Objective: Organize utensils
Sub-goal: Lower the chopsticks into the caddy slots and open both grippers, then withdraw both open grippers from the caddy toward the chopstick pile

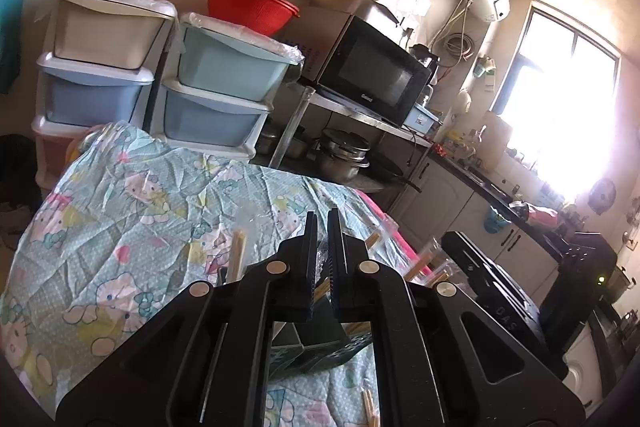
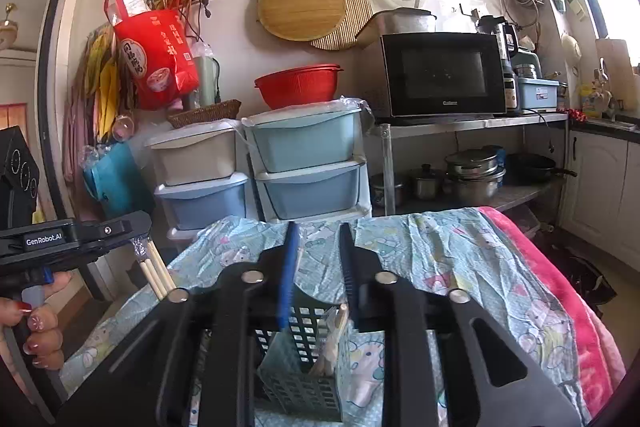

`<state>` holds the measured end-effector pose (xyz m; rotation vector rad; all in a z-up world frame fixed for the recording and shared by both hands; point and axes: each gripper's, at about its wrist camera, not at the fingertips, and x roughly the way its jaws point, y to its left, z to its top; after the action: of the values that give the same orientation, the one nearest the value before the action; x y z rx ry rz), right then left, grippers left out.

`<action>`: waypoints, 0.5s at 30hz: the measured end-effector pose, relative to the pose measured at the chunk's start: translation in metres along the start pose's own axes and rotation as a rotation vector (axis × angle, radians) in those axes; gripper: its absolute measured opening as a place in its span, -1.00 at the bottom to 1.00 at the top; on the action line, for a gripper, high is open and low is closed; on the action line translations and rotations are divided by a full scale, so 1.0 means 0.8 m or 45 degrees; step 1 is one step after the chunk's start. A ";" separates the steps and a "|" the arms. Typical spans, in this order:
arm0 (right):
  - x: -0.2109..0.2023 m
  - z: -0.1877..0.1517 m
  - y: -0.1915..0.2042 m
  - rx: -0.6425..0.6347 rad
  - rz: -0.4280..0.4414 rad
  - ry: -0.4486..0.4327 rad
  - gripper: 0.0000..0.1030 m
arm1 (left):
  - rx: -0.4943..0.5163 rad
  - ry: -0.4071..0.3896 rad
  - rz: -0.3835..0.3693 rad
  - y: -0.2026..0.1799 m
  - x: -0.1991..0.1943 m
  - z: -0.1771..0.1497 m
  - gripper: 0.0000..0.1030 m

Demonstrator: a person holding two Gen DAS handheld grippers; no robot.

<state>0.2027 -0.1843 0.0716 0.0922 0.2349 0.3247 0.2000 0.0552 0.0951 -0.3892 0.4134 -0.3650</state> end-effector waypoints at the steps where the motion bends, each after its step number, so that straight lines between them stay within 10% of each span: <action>1: -0.002 0.000 0.000 -0.004 -0.011 -0.001 -0.37 | 0.000 0.000 0.004 0.000 -0.001 -0.001 -0.96; 15: -0.025 -0.004 -0.002 0.006 -0.001 0.042 -0.10 | -0.021 -0.022 0.067 0.001 -0.029 -0.012 -0.08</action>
<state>0.1840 -0.1926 0.0728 0.0911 0.2684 0.3251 0.1761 0.0629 0.0938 -0.3967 0.4092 -0.3066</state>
